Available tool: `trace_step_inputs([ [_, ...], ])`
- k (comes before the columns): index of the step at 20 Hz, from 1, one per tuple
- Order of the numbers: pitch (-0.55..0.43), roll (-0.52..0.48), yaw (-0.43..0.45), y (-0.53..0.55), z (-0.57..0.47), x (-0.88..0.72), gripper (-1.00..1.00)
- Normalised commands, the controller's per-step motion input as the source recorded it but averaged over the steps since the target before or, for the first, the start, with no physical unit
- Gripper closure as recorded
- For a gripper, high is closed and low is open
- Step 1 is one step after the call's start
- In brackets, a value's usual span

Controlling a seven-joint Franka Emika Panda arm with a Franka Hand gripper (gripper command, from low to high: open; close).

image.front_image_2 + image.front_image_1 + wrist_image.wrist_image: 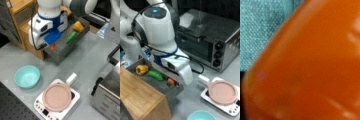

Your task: Open the drawer. Pick up the carrot. Put the carrots in the drawer.

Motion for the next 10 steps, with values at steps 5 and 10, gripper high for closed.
trace_step_inputs([
  [5,-0.138,0.147,0.06,-0.05,-0.12,-0.15,1.0],
  [10,-0.133,0.133,-0.005,-0.03,-0.11,-0.21,1.0],
])
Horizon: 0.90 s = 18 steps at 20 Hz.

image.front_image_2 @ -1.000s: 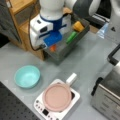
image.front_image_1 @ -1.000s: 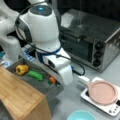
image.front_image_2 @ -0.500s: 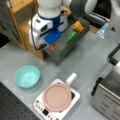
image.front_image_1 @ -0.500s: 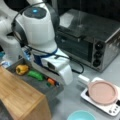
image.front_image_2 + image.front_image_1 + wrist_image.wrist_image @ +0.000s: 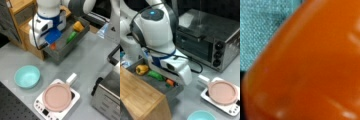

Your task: Open the drawer. Pick up the carrot. Put the carrots in the drawer.

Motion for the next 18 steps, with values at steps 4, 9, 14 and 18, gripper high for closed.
trace_step_inputs([
  [4,-0.132,0.152,-0.025,0.0,-0.09,-0.32,1.0],
  [9,-0.149,0.145,-0.026,-0.01,-0.12,-0.38,1.0],
  [14,-0.159,0.135,-0.016,-0.02,-0.13,-0.33,1.0],
  [18,-0.172,0.112,0.006,0.0,-0.14,-0.32,1.0],
])
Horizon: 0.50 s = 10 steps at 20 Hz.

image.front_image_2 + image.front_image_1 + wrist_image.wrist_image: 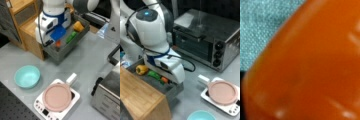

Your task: Open the drawer. Pick up the carrot. Put the carrots in the drawer.

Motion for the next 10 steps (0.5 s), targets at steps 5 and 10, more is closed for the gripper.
trace_step_inputs([
  [5,-0.19,0.105,0.027,0.02,-0.15,-0.32,1.0],
  [10,-0.256,0.1,0.026,0.02,-0.13,-0.28,1.0],
])
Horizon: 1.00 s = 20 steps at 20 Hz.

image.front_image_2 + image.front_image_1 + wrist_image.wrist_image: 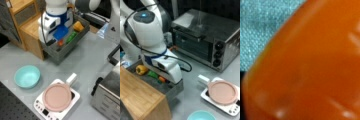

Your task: Open the drawer. Pick up the carrot. Put the carrots in the drawer.

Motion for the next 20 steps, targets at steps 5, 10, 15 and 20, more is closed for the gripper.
trace_step_inputs([
  [5,-0.252,0.083,0.0,0.01,-0.05,-0.29,1.0],
  [10,-0.239,0.094,-0.038,0.03,-0.04,-0.26,1.0],
  [15,-0.205,0.107,-0.046,0.03,-0.08,-0.21,-1.0],
  [20,-0.183,0.092,-0.039,0.03,-0.09,-0.14,-1.0],
])
